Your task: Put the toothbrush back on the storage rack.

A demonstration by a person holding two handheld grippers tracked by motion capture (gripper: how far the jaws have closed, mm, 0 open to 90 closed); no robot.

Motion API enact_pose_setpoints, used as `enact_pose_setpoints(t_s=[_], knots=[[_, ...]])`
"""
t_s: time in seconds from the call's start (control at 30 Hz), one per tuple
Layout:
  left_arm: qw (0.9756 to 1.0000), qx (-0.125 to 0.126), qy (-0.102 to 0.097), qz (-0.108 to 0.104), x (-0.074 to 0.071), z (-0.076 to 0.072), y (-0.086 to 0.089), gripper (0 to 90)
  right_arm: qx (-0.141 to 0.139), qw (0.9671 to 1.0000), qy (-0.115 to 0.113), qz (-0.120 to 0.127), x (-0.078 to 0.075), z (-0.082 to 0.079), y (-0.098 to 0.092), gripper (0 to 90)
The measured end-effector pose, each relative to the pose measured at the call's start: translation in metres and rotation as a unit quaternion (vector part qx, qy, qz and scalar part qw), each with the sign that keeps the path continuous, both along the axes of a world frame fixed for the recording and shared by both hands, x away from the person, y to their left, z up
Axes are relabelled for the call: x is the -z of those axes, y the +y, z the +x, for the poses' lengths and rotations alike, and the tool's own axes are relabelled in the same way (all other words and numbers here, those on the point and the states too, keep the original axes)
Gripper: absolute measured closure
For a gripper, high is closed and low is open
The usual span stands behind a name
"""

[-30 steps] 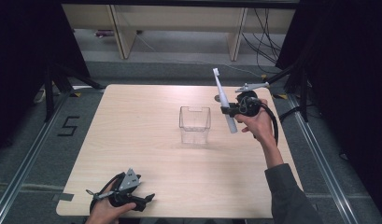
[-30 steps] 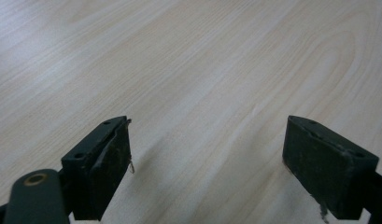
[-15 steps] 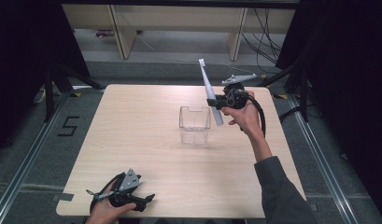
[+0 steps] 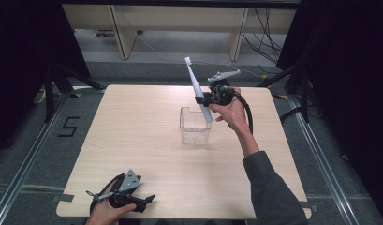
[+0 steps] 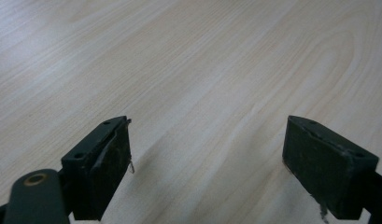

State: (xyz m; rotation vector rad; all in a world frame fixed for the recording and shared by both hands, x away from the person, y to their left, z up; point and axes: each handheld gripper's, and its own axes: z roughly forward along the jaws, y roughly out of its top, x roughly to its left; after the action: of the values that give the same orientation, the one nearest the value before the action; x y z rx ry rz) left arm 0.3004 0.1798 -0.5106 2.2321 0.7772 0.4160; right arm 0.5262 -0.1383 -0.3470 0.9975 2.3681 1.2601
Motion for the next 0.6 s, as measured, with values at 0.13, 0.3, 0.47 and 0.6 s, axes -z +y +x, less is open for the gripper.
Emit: enact_pose_setpoints(t_s=[0.13,0.3,0.47,0.6], knots=[[1.0,-0.001,-0.001,-0.001,0.0,0.0,0.0,15.0,-0.006,1.0,-0.002,-0.004,0.007,0.005,0.007,66.9],[1.0,-0.005,0.002,-0.006,0.0,-0.001,0.0,15.0,-0.007,0.9998,0.002,-0.018,0.015,0.01,0.014,66.9],[1.0,0.0,0.0,-0.002,0.0,-0.001,0.0,15.0,-0.01,0.9996,0.006,-0.025,0.023,0.011,0.02,66.9],[1.0,-0.004,0.002,-0.007,0.0,-0.002,0.001,15.0,-0.013,0.9991,0.011,-0.038,0.028,0.012,0.024,66.9]])
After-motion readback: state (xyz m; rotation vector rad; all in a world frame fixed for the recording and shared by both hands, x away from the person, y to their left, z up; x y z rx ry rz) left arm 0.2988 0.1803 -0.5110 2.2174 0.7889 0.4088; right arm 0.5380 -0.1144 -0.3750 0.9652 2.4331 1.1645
